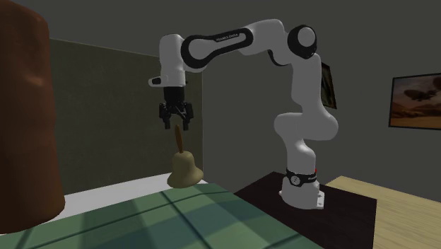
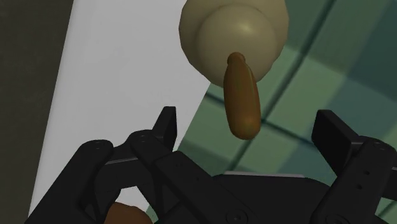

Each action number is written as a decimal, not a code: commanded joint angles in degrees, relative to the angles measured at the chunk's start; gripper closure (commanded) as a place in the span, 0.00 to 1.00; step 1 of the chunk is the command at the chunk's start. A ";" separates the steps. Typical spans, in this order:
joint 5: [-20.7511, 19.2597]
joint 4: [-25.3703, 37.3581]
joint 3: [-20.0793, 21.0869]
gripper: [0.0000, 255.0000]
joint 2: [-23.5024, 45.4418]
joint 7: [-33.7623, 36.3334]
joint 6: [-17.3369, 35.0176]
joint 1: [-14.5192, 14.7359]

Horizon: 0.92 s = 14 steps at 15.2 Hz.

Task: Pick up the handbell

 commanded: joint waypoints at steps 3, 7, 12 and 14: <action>0.22 -0.15 -0.08 1.00 0.45 -0.15 0.58 -0.02; 0.21 -0.17 -0.07 1.00 0.43 -0.14 0.58 -0.02; 0.06 0.24 -0.02 1.00 0.11 -0.06 -0.12 0.00; -0.04 1.51 0.06 1.00 -0.18 -0.01 -1.65 0.04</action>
